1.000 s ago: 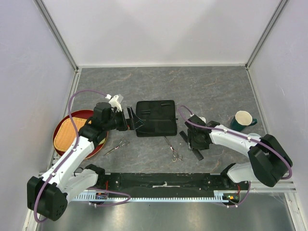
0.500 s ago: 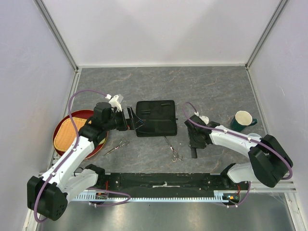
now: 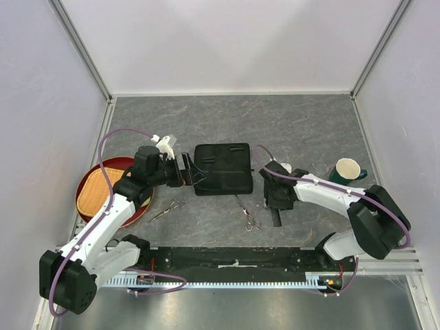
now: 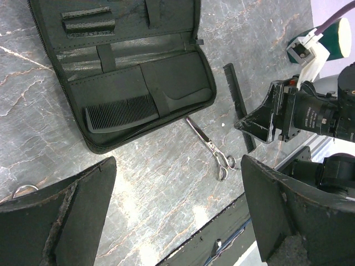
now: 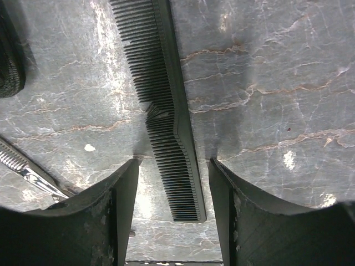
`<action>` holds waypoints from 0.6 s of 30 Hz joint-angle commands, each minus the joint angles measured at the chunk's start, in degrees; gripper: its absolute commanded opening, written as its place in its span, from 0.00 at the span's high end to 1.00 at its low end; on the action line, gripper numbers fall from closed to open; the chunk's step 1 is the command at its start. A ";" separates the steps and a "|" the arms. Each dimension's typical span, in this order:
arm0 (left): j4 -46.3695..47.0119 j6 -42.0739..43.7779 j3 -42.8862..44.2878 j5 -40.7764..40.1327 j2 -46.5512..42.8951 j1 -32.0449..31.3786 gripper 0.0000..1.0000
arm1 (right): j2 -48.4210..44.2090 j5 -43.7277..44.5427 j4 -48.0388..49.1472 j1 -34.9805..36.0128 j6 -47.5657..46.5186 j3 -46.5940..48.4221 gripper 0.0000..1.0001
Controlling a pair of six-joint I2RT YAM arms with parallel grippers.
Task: Sort the hair-cutting tools
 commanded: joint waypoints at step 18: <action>1.41 -0.23 -0.20 -0.18 -0.93 -0.08 0.01 | 9.34 -7.00 -6.88 0.02 -9.98 4.60 0.51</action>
